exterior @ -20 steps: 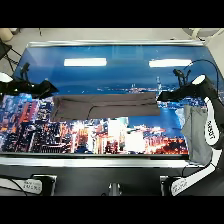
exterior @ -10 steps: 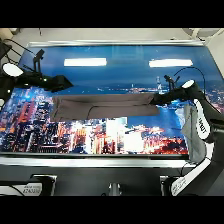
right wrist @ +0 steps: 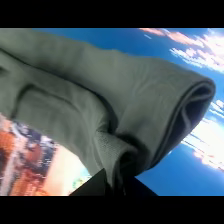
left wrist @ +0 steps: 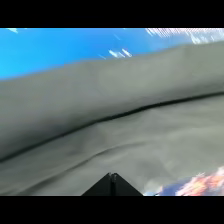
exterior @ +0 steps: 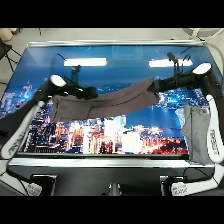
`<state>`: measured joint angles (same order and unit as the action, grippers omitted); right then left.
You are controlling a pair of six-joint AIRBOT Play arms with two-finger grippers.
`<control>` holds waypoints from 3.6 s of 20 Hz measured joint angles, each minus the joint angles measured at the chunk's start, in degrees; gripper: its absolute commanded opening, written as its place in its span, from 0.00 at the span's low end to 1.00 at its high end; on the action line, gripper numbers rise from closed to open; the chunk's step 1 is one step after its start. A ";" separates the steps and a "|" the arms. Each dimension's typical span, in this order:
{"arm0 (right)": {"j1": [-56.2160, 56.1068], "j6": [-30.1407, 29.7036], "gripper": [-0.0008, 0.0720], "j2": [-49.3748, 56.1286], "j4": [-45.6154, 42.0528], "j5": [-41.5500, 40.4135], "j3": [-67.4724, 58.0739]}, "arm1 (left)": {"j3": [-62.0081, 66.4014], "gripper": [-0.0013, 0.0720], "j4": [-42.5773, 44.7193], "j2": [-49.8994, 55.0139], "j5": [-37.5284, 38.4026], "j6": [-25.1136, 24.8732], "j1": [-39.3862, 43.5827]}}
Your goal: Fold the shirts.
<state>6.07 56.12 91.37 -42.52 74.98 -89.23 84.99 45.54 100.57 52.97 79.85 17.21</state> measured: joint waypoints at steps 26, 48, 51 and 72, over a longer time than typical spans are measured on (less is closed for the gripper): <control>-27.17 9.81 0.06 4.39 12.76 -23.43 -0.17 | 0.55 0.05 3.45 -28.46 1.79 -7.74 -24.37; -15.69 17.03 0.87 12.20 -11.43 -5.05 1.77 | -1.22 0.06 6.14 -35.52 8.59 -9.27 -32.20; -15.63 16.85 0.87 15.50 -8.61 -6.03 2.27 | -1.22 0.06 6.12 -35.52 8.94 -9.38 -32.15; -4.57 6.47 0.06 9.53 4.24 -2.10 1.81 | -1.22 0.06 6.14 -35.52 10.19 -9.42 -32.13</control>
<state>1.50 62.59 100.90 -38.28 72.88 -87.42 83.77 51.68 65.06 63.16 70.43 -14.92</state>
